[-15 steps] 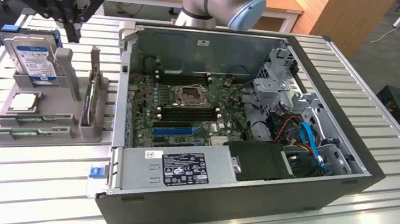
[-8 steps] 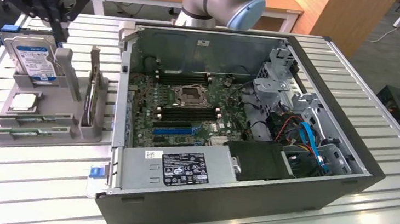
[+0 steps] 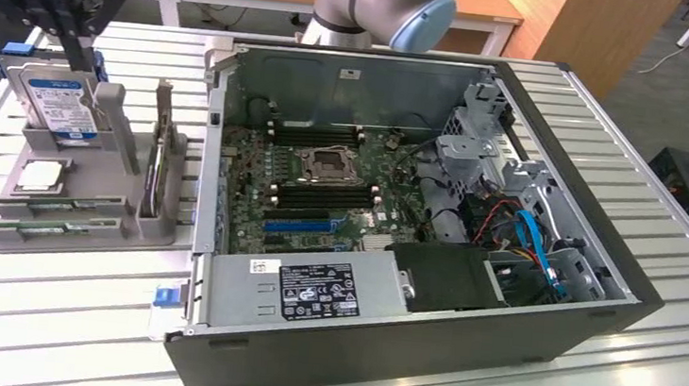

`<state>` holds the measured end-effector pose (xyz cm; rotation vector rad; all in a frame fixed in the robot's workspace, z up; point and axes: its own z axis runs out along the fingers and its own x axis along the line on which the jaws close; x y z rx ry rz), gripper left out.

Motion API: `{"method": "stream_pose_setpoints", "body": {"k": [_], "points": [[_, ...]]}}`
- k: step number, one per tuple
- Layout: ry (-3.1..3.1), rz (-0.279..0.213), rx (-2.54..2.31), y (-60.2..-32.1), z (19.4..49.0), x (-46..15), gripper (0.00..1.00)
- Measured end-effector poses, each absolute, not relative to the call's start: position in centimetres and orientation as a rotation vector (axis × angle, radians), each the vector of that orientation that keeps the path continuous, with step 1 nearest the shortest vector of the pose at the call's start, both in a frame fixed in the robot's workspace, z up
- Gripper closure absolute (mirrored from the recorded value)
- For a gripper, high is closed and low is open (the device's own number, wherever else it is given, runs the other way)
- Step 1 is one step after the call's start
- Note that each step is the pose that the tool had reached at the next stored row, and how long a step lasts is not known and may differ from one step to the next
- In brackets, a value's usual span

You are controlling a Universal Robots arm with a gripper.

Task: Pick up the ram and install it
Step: 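Reach for the ram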

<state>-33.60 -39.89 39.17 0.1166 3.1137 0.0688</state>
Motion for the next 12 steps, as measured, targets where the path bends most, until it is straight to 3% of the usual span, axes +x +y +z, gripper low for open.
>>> {"method": "stream_pose_setpoints", "body": {"k": [12], "points": [[3.114,0.069,0.117,-39.9,39.1,-36.5,0.89]]}}
